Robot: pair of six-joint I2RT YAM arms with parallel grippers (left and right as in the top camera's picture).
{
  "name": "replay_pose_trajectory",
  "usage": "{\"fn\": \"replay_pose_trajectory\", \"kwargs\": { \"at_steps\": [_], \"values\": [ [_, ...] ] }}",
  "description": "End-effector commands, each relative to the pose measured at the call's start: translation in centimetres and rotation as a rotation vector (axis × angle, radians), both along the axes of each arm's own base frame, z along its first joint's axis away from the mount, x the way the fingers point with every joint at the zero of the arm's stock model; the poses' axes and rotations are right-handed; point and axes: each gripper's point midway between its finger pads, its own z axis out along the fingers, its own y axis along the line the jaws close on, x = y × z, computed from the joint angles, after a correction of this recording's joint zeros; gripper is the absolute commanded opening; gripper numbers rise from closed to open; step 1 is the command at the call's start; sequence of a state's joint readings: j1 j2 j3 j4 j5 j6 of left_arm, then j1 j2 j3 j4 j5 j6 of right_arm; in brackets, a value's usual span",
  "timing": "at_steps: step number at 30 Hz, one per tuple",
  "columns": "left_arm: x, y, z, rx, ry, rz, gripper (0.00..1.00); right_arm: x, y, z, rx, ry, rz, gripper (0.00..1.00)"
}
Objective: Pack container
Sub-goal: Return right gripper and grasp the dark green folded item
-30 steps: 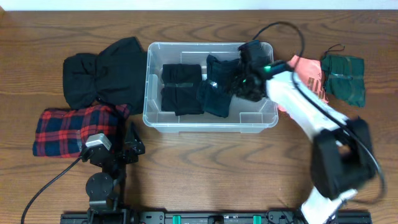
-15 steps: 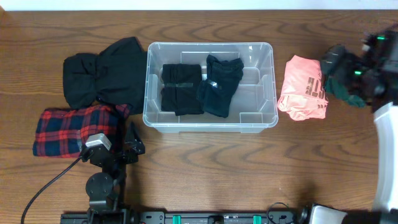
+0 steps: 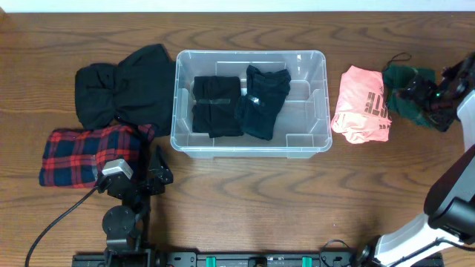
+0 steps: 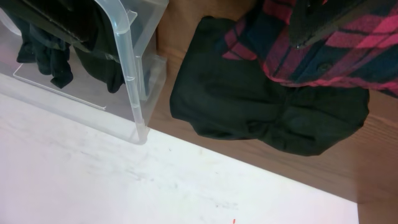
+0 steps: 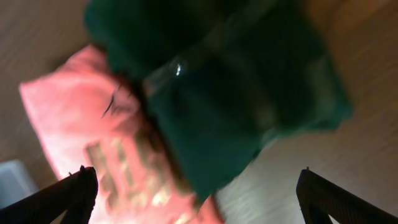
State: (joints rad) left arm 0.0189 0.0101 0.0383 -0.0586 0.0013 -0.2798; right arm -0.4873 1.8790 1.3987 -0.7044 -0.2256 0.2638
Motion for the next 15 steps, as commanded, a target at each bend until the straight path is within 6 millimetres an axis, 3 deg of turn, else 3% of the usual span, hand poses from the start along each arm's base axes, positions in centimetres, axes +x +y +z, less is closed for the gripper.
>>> {"fn": "replay_pose_trajectory", "kwargs": {
  "at_steps": [1, 5, 9, 15],
  "values": [
    [0.0, 0.0, -1.8, 0.012, 0.041, -0.003, 0.98, -0.4, -2.7, -0.6, -0.023, -0.023, 0.002, 0.99],
    [0.0, 0.0, -1.8, 0.012, 0.041, -0.003, 0.98, -1.3, -5.8, -2.0, -0.016, -0.023, -0.062, 0.99],
    [0.0, 0.0, -1.8, 0.012, 0.041, -0.004, 0.98, -1.9, -7.3, -4.7, 0.020, -0.006, -0.084, 0.99],
    [0.0, 0.0, -1.8, 0.012, 0.041, -0.003, 0.98, -0.2, -5.9, -8.0, 0.137, -0.047, -0.056, 0.96]
  ]
}}
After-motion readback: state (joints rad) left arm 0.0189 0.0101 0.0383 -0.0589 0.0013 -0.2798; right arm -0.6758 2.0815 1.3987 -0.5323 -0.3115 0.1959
